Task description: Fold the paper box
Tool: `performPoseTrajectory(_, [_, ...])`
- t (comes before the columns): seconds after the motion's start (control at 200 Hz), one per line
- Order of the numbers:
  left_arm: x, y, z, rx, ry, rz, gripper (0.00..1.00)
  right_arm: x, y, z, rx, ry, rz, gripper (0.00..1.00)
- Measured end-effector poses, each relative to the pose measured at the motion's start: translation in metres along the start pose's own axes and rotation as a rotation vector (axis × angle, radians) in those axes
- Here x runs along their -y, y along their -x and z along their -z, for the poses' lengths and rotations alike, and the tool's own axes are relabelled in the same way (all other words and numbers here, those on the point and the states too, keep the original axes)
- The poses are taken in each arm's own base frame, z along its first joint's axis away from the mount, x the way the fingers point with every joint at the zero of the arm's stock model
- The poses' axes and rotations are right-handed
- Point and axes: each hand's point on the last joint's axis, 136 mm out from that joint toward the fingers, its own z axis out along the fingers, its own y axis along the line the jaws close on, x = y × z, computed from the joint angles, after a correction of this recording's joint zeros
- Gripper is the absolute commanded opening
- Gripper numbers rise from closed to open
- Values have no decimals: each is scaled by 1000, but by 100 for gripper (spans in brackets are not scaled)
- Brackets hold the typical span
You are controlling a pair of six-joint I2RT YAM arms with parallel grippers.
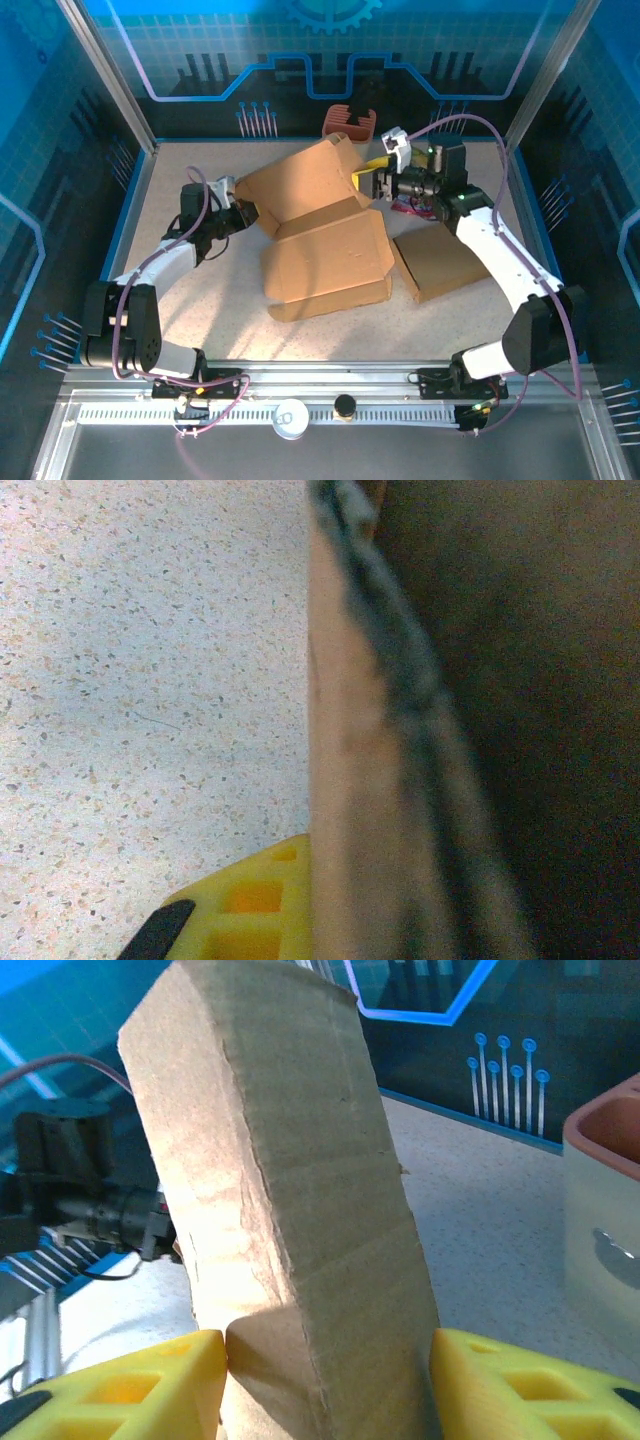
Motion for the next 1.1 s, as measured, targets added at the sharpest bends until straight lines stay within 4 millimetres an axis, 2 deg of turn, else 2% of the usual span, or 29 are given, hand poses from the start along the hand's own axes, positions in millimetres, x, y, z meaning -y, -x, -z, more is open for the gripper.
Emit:
performPoseTrajectory(0.195, [1,-3,-1,-16,6,-3,0,-3,4,-6,-26,-108,99,51])
performPoseTrajectory(0.415, [6,-4,1,-18,22,-31,0,-1,9,-8,-62,-248,196,42])
performPoseTrajectory(0.58, [10,-2,3,-16,43,-45,0,6,8,-16,-104,-351,257,43])
performPoseTrajectory(0.765, [10,-2,6,-12,68,-64,0,14,-2,-22,-154,-450,297,40])
performPoseTrajectory(0.96, [16,-3,10,-11,72,-89,0,24,4,-21,-158,-542,313,41])
performPoseTrajectory(1.096, [18,-3,9,-14,78,-104,0,32,9,-26,-167,-600,336,26])
